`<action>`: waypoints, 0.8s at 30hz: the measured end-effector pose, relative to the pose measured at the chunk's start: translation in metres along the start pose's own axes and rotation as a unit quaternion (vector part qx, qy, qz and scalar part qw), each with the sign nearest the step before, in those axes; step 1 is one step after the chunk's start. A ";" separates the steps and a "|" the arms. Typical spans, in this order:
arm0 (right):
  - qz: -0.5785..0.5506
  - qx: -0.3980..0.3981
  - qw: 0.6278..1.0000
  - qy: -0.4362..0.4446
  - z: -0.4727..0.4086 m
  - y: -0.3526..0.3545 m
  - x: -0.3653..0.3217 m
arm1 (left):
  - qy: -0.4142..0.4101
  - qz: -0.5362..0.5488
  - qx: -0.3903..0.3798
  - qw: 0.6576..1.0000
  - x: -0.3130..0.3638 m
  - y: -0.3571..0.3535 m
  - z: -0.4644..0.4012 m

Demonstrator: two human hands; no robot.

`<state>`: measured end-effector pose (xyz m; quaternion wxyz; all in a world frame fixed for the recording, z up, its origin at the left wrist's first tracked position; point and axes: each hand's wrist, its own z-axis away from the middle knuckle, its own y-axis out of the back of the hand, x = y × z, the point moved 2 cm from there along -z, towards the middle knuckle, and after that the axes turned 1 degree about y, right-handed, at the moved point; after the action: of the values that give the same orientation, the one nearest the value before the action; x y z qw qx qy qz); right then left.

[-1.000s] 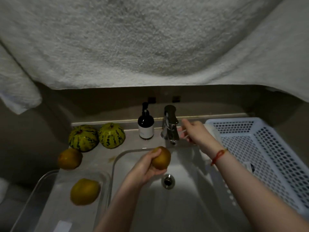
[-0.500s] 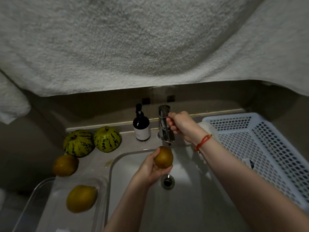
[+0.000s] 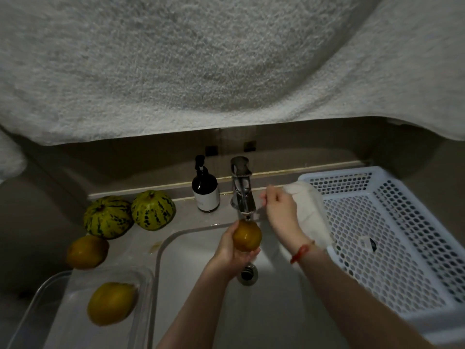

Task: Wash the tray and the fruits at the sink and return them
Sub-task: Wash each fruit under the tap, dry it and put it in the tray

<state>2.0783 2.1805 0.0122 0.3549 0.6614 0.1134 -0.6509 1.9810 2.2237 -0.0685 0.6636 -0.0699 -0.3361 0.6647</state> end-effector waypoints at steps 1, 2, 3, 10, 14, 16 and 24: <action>0.002 0.017 1.000 -0.008 0.008 -0.002 0.017 | -0.038 -0.036 0.003 0.999 -0.001 -0.001 -0.003; -0.008 0.006 1.000 -0.025 0.016 -0.009 0.033 | -0.084 -0.080 0.012 0.993 0.000 -0.001 -0.007; -0.046 -0.024 0.997 -0.058 0.023 -0.018 0.047 | -0.139 -0.126 0.025 0.982 -0.001 -0.001 -0.010; -0.242 -0.089 0.934 -0.246 0.011 -0.063 0.080 | -0.293 -0.332 0.109 0.890 -0.011 0.011 -0.020; -0.024 -0.046 0.994 -0.094 0.007 -0.065 0.088 | -0.305 -0.295 0.173 0.889 -0.003 0.016 -0.021; 0.023 -0.065 0.998 -0.012 0.015 -0.067 0.090 | -0.295 -0.256 0.109 0.914 0.004 0.011 -0.017; -0.129 -0.049 0.986 -0.092 0.015 -0.071 0.096 | -0.218 -0.206 0.066 0.952 0.005 0.000 -0.015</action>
<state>2.0351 2.1925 -0.0995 0.3086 0.5599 0.1965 -0.7434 1.9883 2.2335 -0.0779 0.7000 0.1913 -0.4351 0.5330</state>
